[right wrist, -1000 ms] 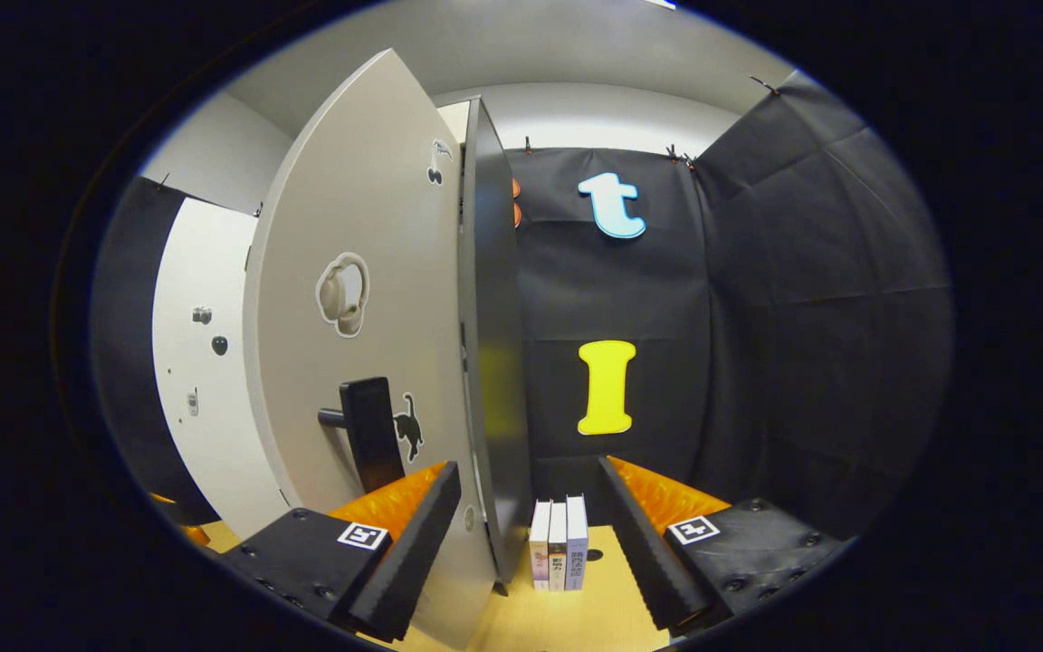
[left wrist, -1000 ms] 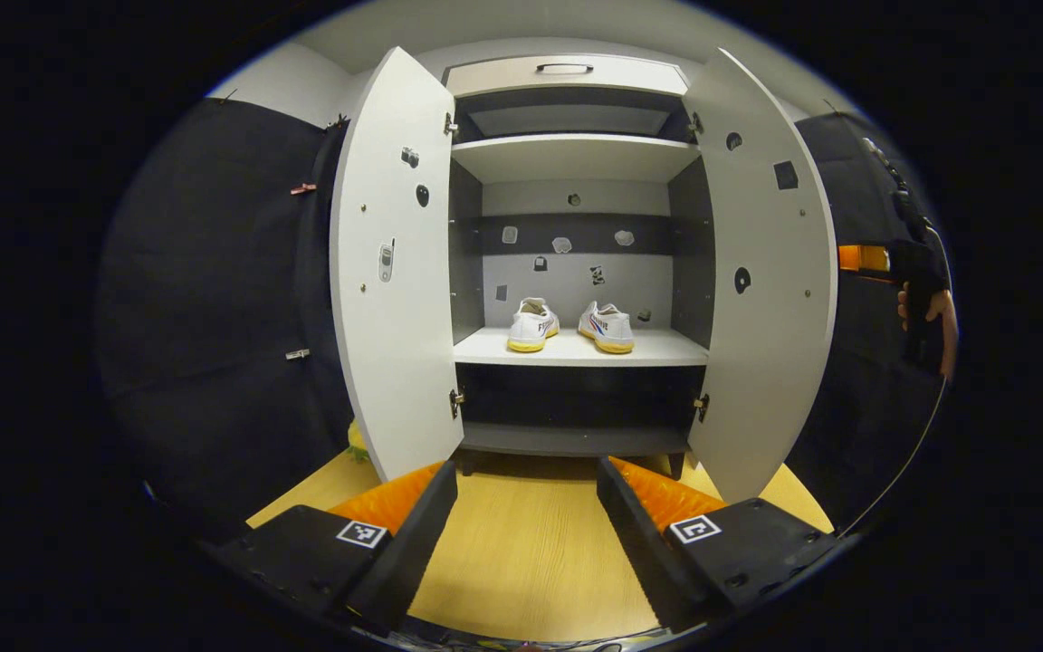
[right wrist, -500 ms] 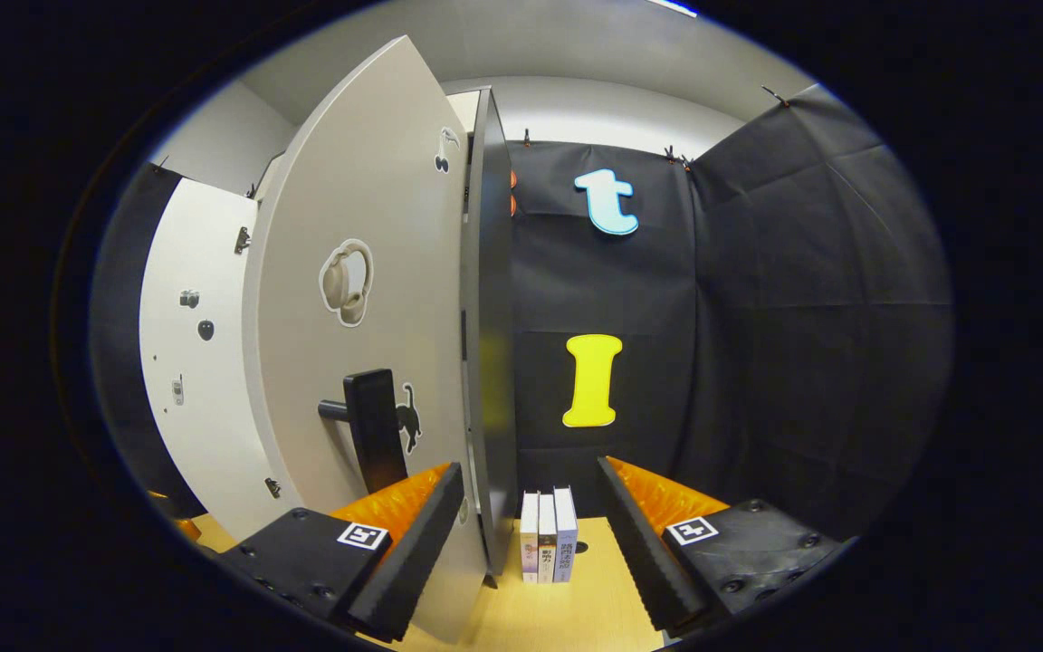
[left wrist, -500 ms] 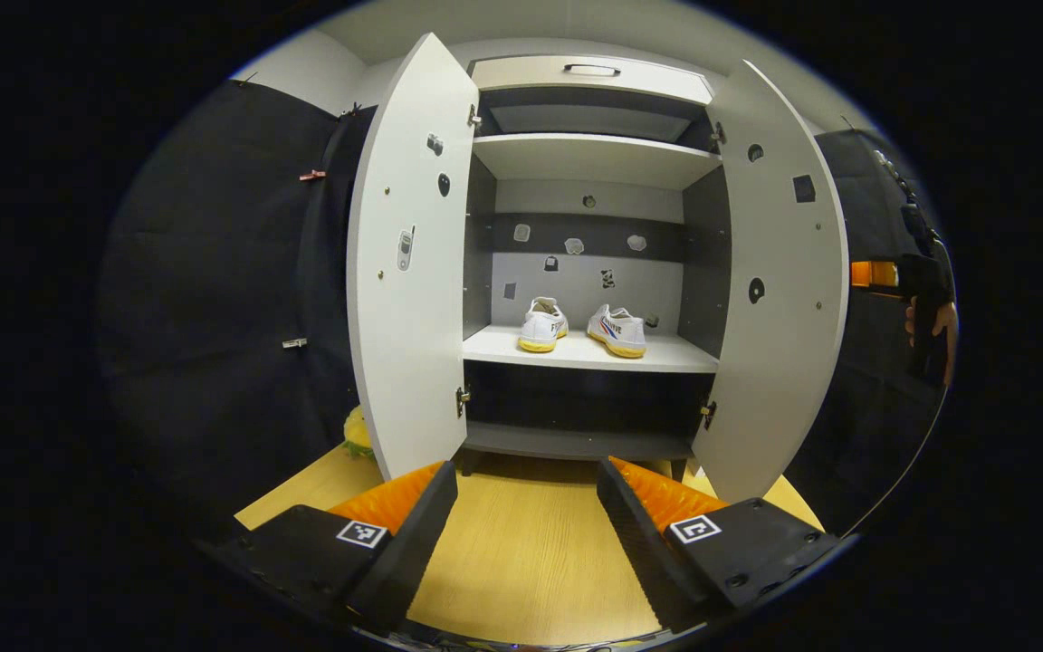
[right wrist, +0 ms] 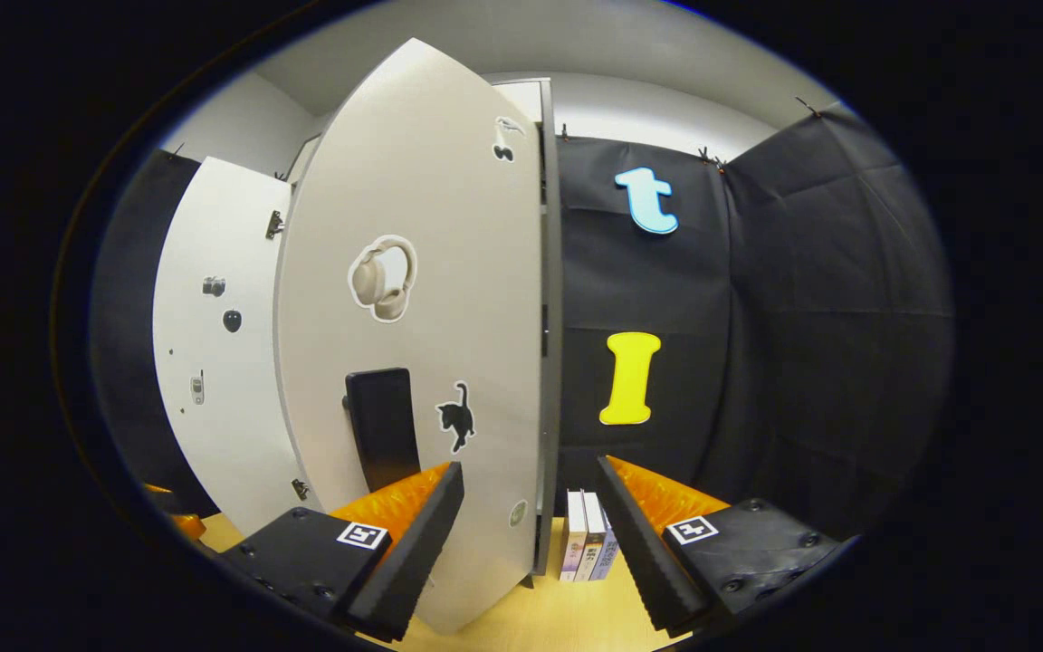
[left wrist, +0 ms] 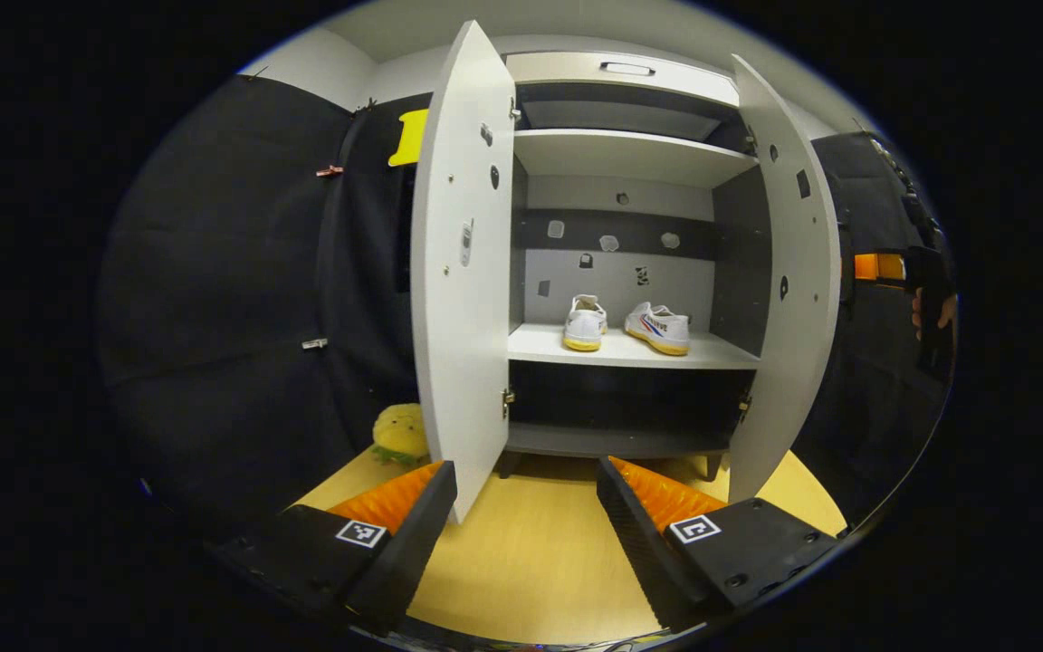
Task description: Grab one shoe with the right hand and put it into the shoe cabinet, grab the other shoe with the left hand and put it into the shoe cabinet; then close the right door with the right hand and the left door with the left hand.
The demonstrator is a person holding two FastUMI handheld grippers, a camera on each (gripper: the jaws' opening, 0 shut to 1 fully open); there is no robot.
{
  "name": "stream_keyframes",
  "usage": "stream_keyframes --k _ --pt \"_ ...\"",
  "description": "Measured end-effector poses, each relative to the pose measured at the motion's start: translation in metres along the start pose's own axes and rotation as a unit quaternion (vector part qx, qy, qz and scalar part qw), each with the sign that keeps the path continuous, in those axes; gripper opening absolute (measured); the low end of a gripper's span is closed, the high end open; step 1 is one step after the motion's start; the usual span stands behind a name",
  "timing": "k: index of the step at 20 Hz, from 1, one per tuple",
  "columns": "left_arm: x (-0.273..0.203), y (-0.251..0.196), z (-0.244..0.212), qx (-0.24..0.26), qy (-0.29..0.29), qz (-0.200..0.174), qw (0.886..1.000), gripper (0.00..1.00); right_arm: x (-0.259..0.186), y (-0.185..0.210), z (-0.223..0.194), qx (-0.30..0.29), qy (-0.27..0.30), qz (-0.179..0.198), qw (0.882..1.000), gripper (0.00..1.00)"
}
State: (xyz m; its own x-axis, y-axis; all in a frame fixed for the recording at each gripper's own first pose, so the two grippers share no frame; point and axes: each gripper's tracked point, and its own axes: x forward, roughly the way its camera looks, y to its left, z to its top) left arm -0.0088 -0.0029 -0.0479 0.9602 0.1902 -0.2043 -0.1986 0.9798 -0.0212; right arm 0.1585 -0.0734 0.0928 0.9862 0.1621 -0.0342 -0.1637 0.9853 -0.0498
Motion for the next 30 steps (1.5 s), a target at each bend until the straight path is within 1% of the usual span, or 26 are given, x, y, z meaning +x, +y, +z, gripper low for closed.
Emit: stream_keyframes --k 2,5,6,9,11,13,15,18,21,24,28,30 --pt "-0.003 0.015 0.004 0.0 -0.004 0.006 1.0 0.97 0.007 0.027 -0.001 0.002 0.001 0.014 1.0 0.96" --pt "-0.006 0.046 0.002 0.008 -0.003 0.026 1.0 0.97 0.017 0.082 -0.003 0.022 0.004 0.067 0.997 0.96" --pt "-0.007 0.057 0.004 0.009 -0.005 0.035 0.999 0.97 0.018 0.094 -0.003 0.021 0.003 0.076 0.997 0.96" --pt "-0.014 0.085 0.005 -0.001 -0.008 0.057 0.998 0.97 0.018 0.121 0.001 0.018 -0.014 0.084 0.996 0.98" --pt "-0.016 0.102 0.002 -0.011 -0.006 0.066 0.998 0.97 0.013 0.133 -0.005 0.009 -0.011 0.088 0.996 0.98" --pt "-0.017 0.121 -0.001 -0.021 -0.006 0.067 0.998 0.97 0.004 0.137 -0.015 0.003 -0.004 0.083 0.997 0.98" --pt "-0.017 0.135 0.001 -0.038 -0.007 0.059 0.998 0.97 -0.008 0.14 -0.028 0.007 0.005 0.078 0.997 0.98" --pt "-0.004 0.161 0.019 -0.062 -0.031 0.044 0.997 0.97 -0.025 0.142 -0.053 0.021 0.029 0.064 0.997 0.98" --pt "0.011 0.19 0.041 -0.059 -0.045 0.046 0.996 0.95 -0.038 0.145 -0.07 0.021 0.049 0.051 0.997 0.98" --pt "0.032 0.198 0.07 -0.047 -0.052 0.014 0.997 0.95 -0.054 0.149 -0.079 0.026 0.057 0.037 0.997 0.98" --pt "0.057 0.211 0.116 -0.061 -0.074 -0.022 0.995 0.95 -0.075 0.153 -0.095 0.028 0.067 0.019 0.997 0.98" --pt "0.071 0.209 0.136 -0.064 -0.083 -0.046 0.993 0.95 -0.083 0.156 -0.107 0.034 0.08 0.014 0.996 0.98"
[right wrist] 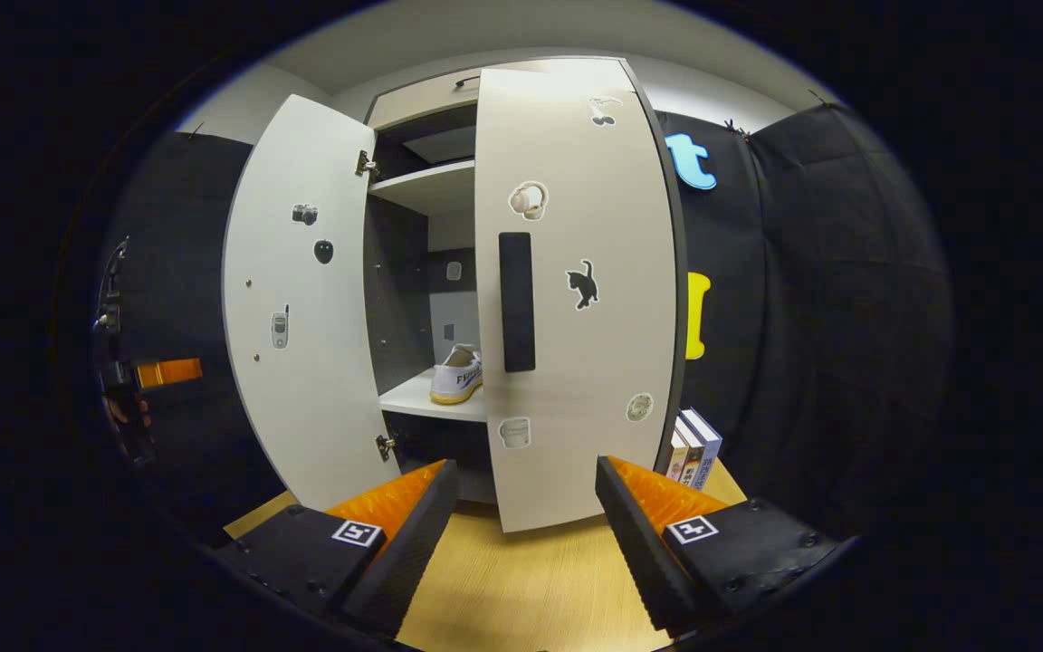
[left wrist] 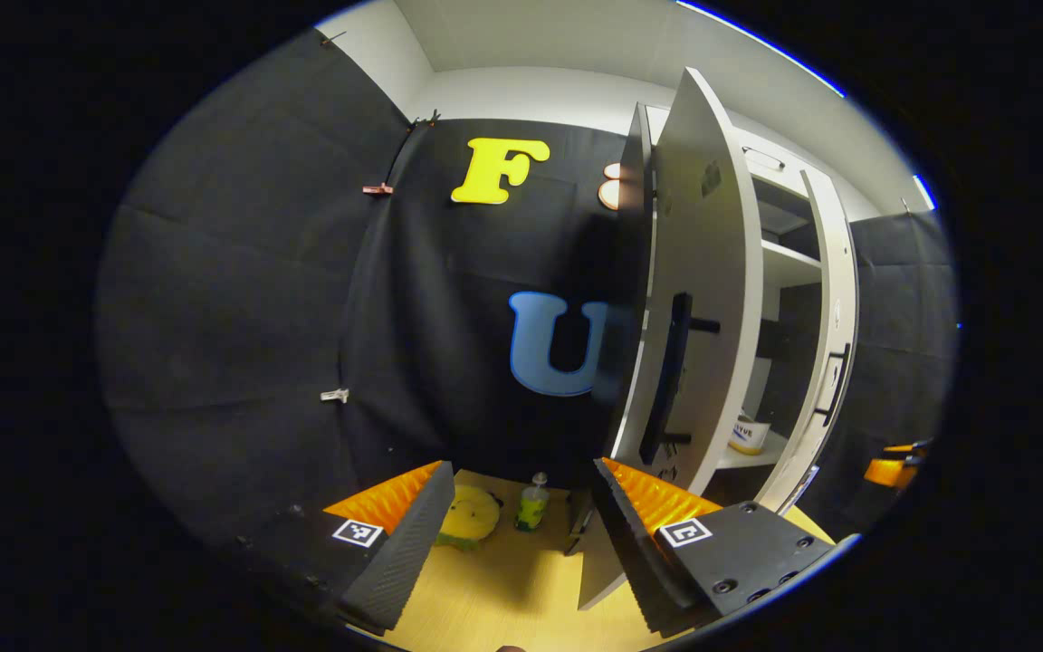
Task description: Grab one shoe with the right hand and put it into the shoe cabinet, grab the other shoe with the left hand and put it into the shoe cabinet; then close the right door with the right hand and the left door with the left hand.
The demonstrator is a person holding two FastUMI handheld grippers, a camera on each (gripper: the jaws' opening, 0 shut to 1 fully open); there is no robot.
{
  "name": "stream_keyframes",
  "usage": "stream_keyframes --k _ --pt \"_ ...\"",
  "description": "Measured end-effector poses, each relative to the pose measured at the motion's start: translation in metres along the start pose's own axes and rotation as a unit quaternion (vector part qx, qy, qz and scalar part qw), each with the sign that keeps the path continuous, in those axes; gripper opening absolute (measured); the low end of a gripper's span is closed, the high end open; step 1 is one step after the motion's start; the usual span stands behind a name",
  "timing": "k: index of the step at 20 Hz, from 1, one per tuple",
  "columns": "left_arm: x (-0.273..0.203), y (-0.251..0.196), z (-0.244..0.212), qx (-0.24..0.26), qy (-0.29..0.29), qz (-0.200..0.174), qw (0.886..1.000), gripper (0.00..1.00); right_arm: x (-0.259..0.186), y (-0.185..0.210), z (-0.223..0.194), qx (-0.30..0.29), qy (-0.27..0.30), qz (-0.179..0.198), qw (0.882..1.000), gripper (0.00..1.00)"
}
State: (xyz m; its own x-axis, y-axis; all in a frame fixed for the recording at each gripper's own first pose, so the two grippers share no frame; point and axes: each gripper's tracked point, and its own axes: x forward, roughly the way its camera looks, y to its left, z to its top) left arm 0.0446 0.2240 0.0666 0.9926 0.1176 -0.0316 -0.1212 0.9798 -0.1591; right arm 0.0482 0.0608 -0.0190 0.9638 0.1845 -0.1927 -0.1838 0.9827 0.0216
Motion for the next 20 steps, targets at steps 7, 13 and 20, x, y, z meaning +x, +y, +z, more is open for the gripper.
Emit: stream_keyframes --k 7,13,20 --pt "0.061 -0.014 0.029 0.01 -0.002 -0.065 0.998 0.95 -0.022 0.002 -0.021 0.012 0.024 -0.018 0.999 0.98" --pt "0.087 -0.023 0.045 0.017 -0.01 -0.088 0.996 0.95 -0.022 -0.01 -0.027 0.015 0.028 -0.038 0.999 0.98" --pt "0.089 -0.034 0.044 0.041 -0.004 -0.093 0.995 0.93 -0.023 -0.023 -0.039 0.05 0.033 -0.054 0.997 0.98"
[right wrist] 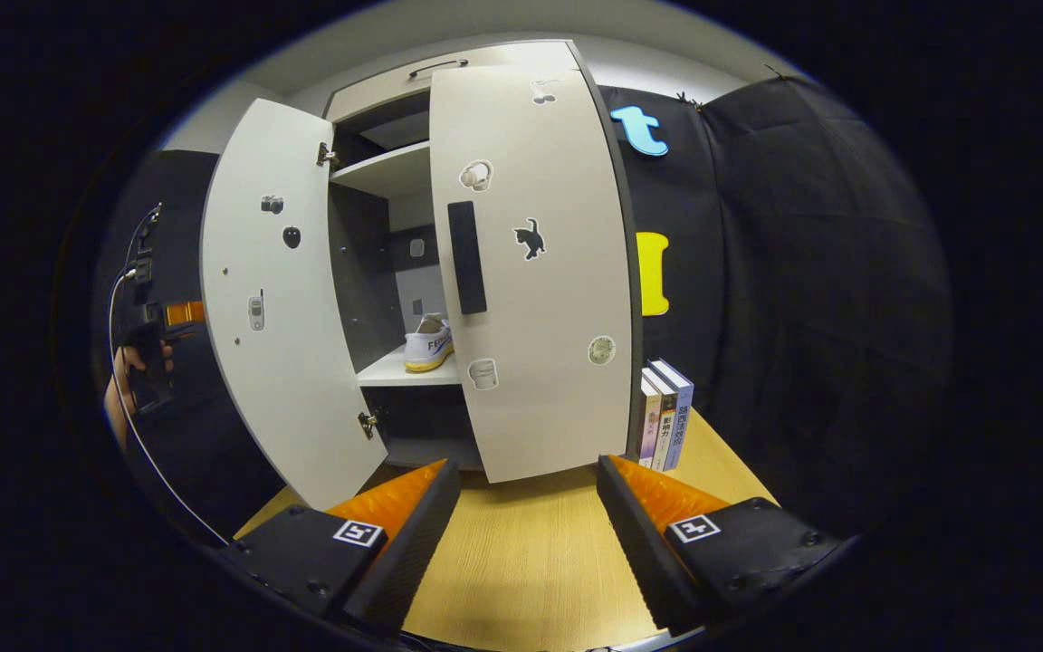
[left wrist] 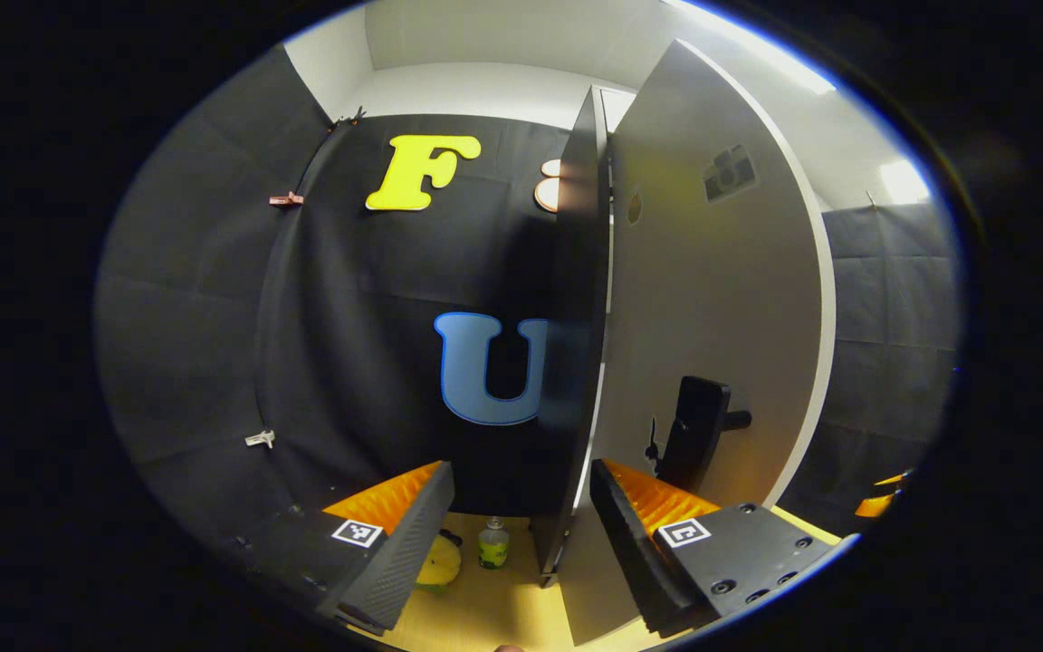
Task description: Grab one shoe with the right hand and put it into the shoe cabinet, grab the other shoe with the left hand and put it into the shoe cabinet; then close the right door with the right hand and the left door with the left hand.
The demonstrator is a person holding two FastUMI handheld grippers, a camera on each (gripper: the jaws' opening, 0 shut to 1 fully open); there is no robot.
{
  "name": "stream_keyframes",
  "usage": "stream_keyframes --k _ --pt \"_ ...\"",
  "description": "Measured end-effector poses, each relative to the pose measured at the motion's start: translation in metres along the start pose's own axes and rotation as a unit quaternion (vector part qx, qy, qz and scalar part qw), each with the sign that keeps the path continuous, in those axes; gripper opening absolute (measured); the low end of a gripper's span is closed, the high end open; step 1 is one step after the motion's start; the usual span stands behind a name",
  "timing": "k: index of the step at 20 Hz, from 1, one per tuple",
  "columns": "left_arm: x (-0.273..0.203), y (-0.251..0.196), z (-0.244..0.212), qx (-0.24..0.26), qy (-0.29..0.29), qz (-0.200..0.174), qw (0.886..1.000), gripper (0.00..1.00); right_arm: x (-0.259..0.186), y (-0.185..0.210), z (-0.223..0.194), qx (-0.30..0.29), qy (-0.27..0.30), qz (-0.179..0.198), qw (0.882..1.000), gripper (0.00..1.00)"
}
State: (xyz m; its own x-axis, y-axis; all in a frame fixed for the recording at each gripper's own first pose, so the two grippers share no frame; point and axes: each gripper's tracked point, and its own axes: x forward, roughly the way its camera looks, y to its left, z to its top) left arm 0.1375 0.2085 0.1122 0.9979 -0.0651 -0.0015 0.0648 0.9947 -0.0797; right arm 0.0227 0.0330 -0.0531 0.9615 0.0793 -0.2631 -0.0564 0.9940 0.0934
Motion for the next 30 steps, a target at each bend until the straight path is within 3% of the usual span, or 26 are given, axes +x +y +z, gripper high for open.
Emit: stream_keyframes --k 4,8,11,13,14,15,18,21,30 --pt "0.001 -0.02 -0.001 0.012 0.008 -0.01 1.0 0.92 -0.001 -0.009 -0.006 0.007 0.003 -0.015 1.0 0.99" --pt "0.006 -0.073 -0.002 0.029 0.01 -0.051 0.998 0.92 0.006 -0.005 -0.015 0.019 0.013 -0.008 1.0 0.98" --pt "0.011 -0.112 -0.004 0.047 0.001 -0.05 0.998 0.92 0.008 -0.008 -0.011 0.019 0.008 -0.004 1.0 0.98" --pt "0.019 -0.141 -0.012 0.036 0.008 -0.063 0.997 0.89 0.008 -0.015 -0.008 0.013 0.006 -0.009 1.0 0.98" --pt "0.024 -0.156 -0.014 0.027 0.007 -0.071 0.997 0.94 0.007 -0.02 -0.005 0.011 0.005 -0.012 1.0 0.98" --pt "0.028 -0.169 -0.015 0.02 0.008 -0.08 0.997 0.89 0.006 -0.026 -0.003 0.012 0.005 -0.015 1.0 0.98" --pt "0.032 -0.189 -0.02 0.019 0.003 -0.074 0.997 0.94 0.002 -0.045 0.004 0.014 -0.003 -0.033 0.999 0.98" --pt "0.017 -0.193 -0.033 0.037 -0.003 -0.043 0.998 0.94 0.003 -0.058 0.005 0.029 -0.007 -0.048 0.998 0.98" --pt "-0.06 -0.164 -0.065 0.029 0.028 0.024 0.999 0.95 0.008 -0.029 0.021 0.018 -0.037 -0.027 0.999 0.98"
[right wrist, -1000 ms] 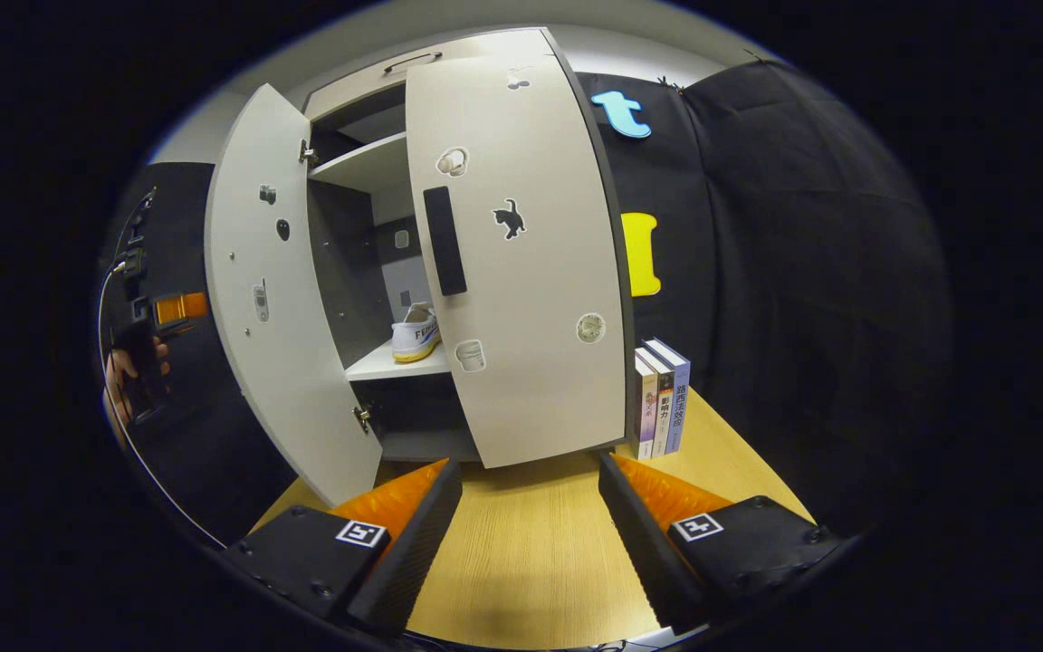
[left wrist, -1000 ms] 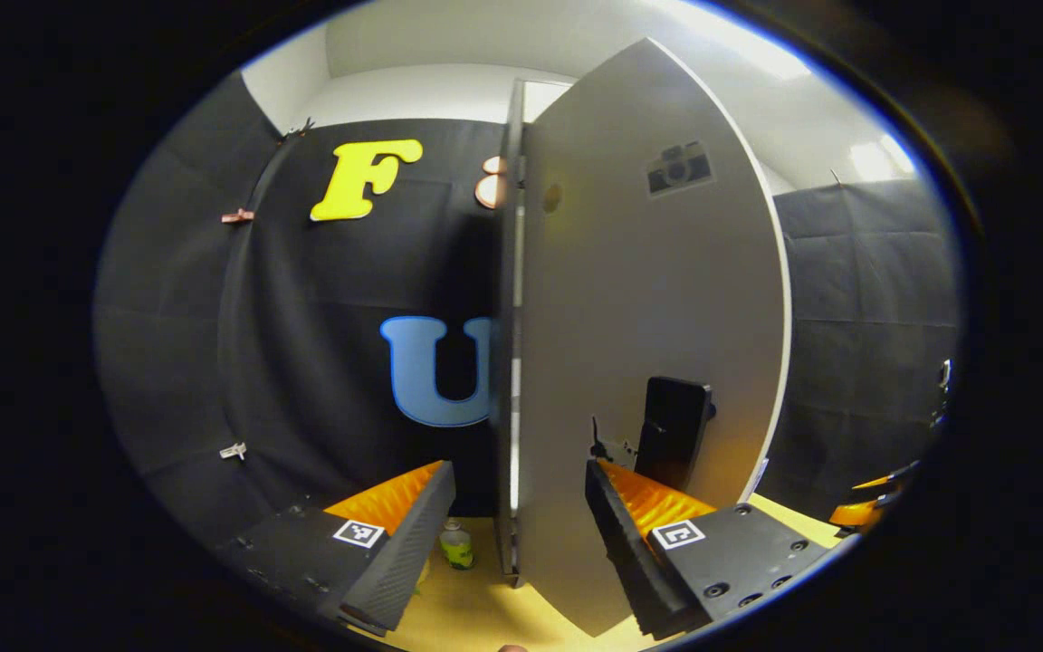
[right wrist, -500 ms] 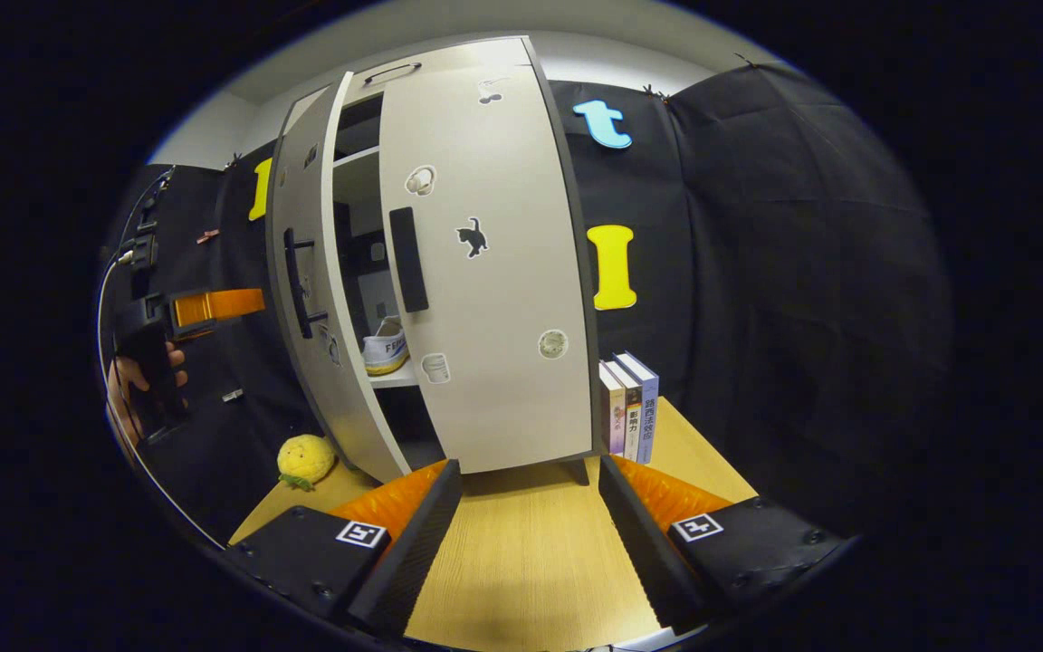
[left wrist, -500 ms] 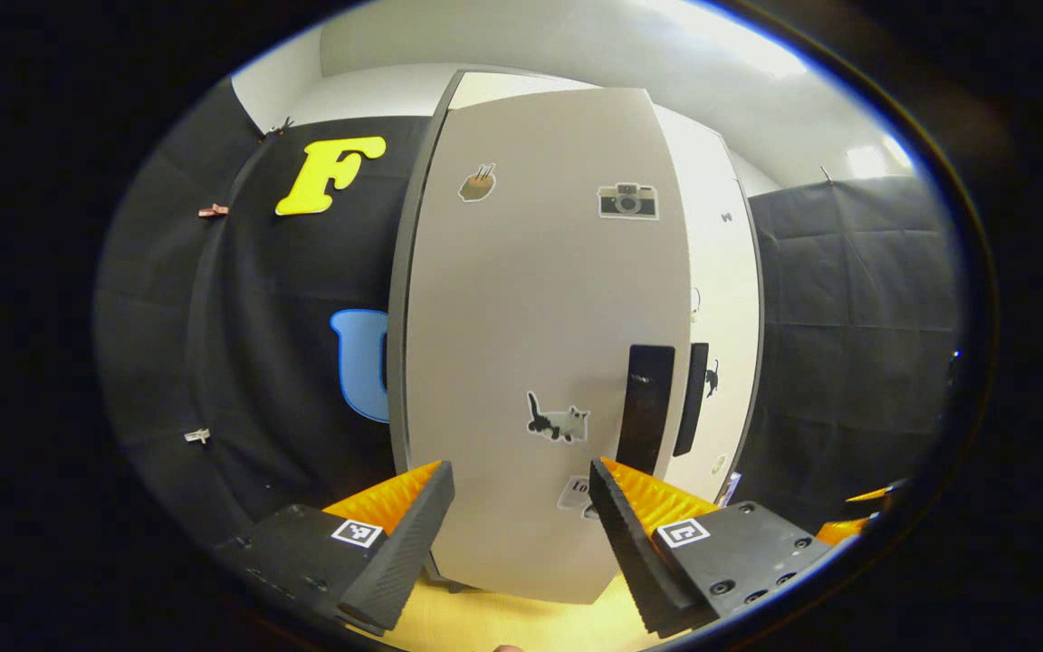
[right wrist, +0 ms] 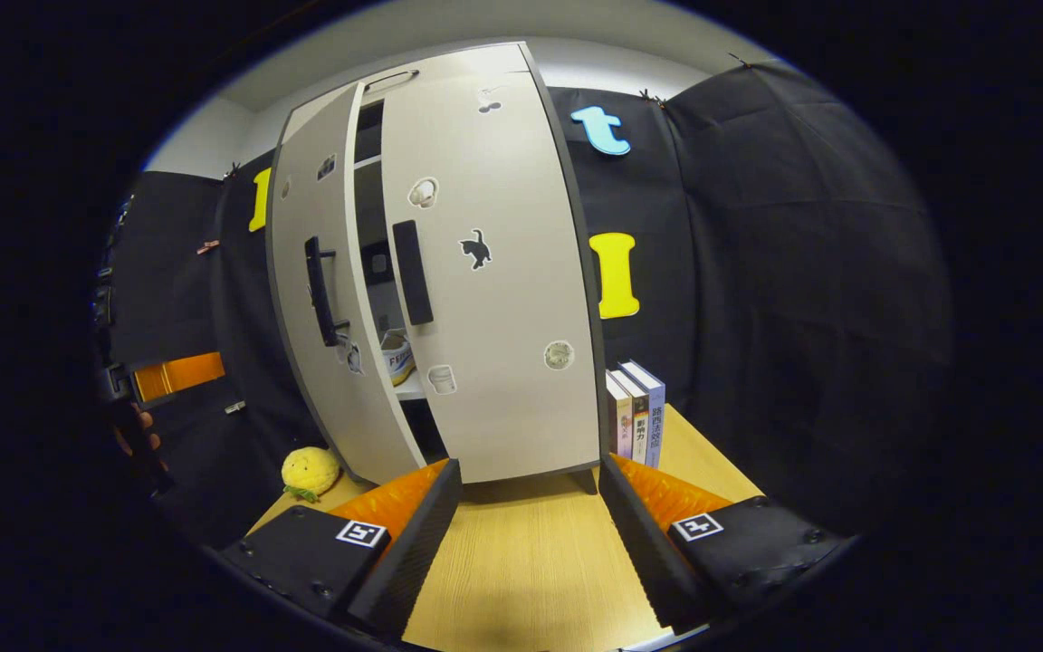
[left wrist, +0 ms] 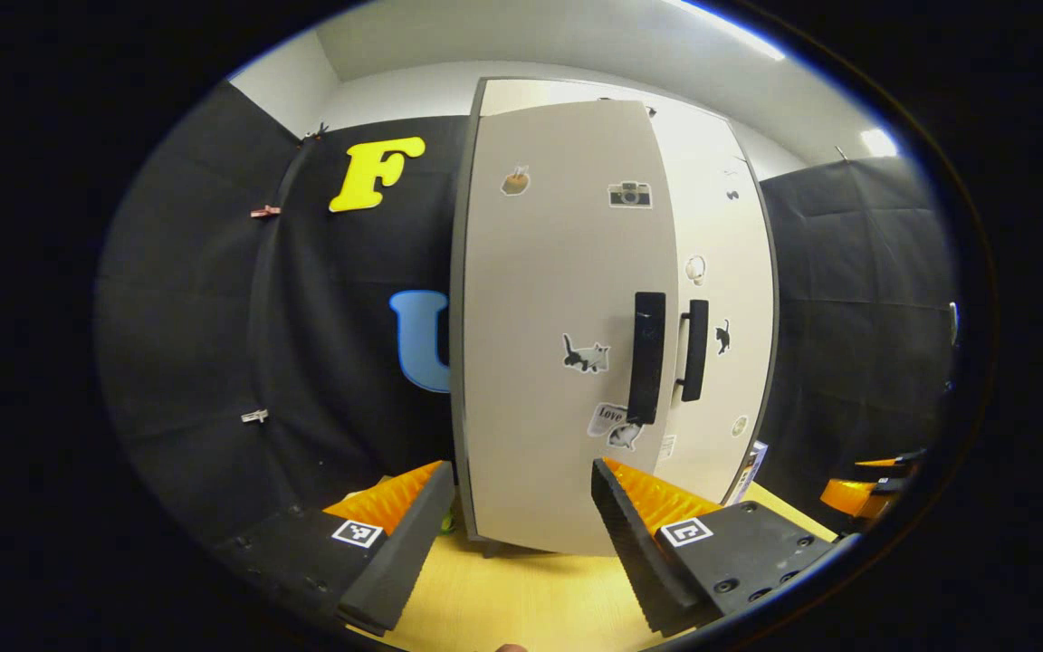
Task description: Grab one shoe with the right hand and put it into the shoe cabinet, grab the other shoe with the left hand and put it into the shoe cabinet; then close the right door with the right hand and the left door with the left hand.
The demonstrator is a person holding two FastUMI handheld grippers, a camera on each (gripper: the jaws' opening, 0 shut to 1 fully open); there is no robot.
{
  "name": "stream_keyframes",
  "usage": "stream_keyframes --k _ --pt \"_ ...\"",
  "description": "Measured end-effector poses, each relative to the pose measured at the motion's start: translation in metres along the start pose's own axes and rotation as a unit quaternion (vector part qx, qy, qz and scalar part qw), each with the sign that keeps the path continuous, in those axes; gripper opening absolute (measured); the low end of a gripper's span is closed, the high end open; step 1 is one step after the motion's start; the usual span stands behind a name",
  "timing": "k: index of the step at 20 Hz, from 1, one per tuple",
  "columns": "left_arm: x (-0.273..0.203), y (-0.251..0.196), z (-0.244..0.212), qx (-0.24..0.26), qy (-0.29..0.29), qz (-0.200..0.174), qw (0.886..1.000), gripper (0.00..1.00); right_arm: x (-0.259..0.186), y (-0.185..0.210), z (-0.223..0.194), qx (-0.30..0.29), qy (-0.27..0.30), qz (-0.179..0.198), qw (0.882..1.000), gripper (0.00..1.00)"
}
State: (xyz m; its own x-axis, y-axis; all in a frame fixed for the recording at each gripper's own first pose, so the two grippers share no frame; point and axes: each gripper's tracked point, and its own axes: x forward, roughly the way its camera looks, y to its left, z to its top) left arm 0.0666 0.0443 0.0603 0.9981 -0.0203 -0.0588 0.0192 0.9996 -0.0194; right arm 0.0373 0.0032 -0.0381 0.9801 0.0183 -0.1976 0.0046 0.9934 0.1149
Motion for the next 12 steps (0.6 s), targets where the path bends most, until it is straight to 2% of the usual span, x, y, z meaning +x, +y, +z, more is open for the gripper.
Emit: stream_keyframes --k 4,8,12 --pt "-0.024 0.004 -0.015 -0.007 -0.02 0.01 1.0 0.95 -0.002 0.007 0.013 -0.008 -0.021 0.002 1.0 0.98" --pt "-0.034 -0.007 -0.044 0.021 -0.004 -0.006 1.0 0.95 -0.007 0.004 0.015 -0.003 -0.036 -0.007 0.999 0.98" --pt "-0.039 -0.024 -0.059 -0.002 0.001 -0.025 1.0 0.95 -0.01 0.002 0.007 -0.007 -0.031 -0.014 0.999 0.98"
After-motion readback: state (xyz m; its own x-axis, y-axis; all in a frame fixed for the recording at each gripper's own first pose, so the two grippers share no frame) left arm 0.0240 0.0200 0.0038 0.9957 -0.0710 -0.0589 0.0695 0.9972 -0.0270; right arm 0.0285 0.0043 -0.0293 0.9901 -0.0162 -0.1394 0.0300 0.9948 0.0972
